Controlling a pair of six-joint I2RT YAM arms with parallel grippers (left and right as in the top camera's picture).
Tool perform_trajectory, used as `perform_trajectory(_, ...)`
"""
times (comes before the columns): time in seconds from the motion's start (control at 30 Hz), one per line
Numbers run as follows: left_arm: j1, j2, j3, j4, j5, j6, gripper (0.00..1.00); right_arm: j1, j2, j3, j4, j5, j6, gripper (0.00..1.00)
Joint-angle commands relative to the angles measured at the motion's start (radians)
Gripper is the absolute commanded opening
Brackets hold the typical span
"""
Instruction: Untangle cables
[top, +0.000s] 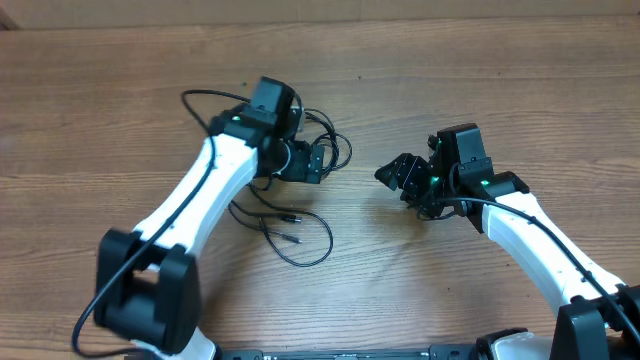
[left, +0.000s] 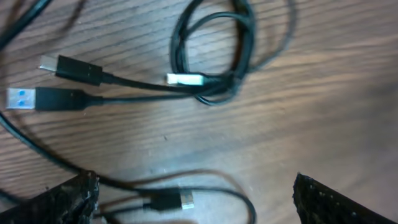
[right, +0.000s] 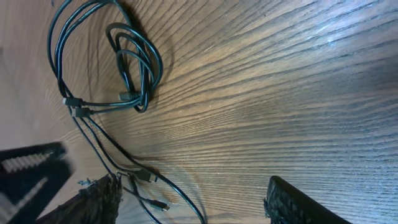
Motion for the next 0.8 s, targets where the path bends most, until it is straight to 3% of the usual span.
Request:
perform_trajectory(0.0,-0.013,0.055,0.011,0.068,-0.126,-0.127,1.00,0.003,-0.010,0.009,0.003,0.021,-0.006,0.73)
perform_trajectory(0.13,-0.013,0.078,0.012,0.208,-0.218,-0.071,1.00,0.003,-0.010,0.009,0.003,0.020,-0.009,0.77)
perform_trajectory(0.3,-0.014,0.078,0.012,0.358,-0.222,0.123,1.00,0.003,-0.009,0.009,0.003,0.038,-0.009,0.80)
perform_trajectory(0.57,-0.027,0.148,0.012,0.392,-0.217,0.354,1.00,0.003,-0.009,0.009,0.007,0.046,-0.009,0.82)
perform_trajectory(0.77,-0.064,0.209,0.012,0.407,-0.217,0.398,1.00,0.003,-0.009,0.009,0.008,0.046,-0.008,0.82)
